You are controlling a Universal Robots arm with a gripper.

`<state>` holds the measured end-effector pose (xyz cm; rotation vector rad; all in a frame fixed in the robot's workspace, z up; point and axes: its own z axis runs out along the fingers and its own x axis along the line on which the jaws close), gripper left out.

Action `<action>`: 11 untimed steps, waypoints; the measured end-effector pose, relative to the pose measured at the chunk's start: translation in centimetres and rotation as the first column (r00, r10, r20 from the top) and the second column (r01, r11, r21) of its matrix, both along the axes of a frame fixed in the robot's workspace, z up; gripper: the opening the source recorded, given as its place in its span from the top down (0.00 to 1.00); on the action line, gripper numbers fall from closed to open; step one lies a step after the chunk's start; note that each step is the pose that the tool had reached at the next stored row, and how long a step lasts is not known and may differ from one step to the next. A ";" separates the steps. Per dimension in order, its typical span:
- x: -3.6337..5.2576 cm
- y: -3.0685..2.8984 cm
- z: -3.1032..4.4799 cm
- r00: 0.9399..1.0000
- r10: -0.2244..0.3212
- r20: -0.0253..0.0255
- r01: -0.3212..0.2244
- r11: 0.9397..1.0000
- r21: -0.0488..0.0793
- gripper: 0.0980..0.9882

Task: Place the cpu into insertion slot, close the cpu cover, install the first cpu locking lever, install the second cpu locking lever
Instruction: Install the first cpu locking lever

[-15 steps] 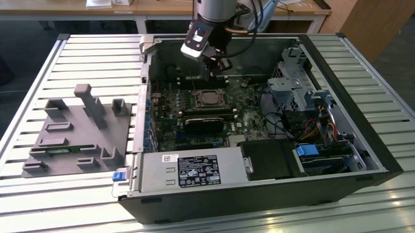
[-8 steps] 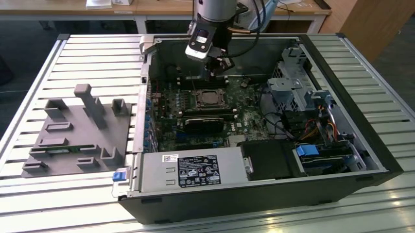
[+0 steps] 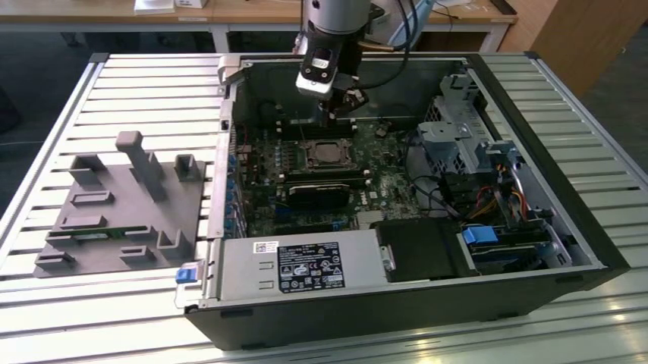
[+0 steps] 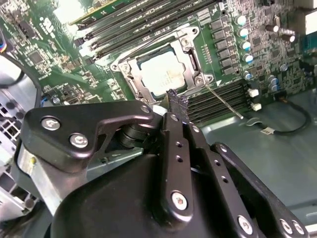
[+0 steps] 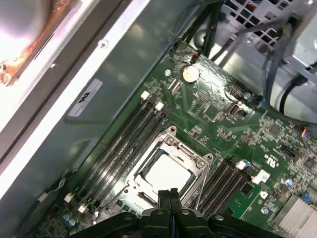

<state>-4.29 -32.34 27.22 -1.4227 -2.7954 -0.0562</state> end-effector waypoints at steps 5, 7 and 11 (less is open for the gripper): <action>-0.01 0.00 0.00 0.999 0.035 0.000 -0.035 0.999 0.000 0.99; -0.01 0.00 0.00 0.998 0.061 0.000 -0.061 0.998 0.000 0.99; -0.01 0.00 0.00 0.991 0.133 0.000 -0.133 0.991 0.000 0.99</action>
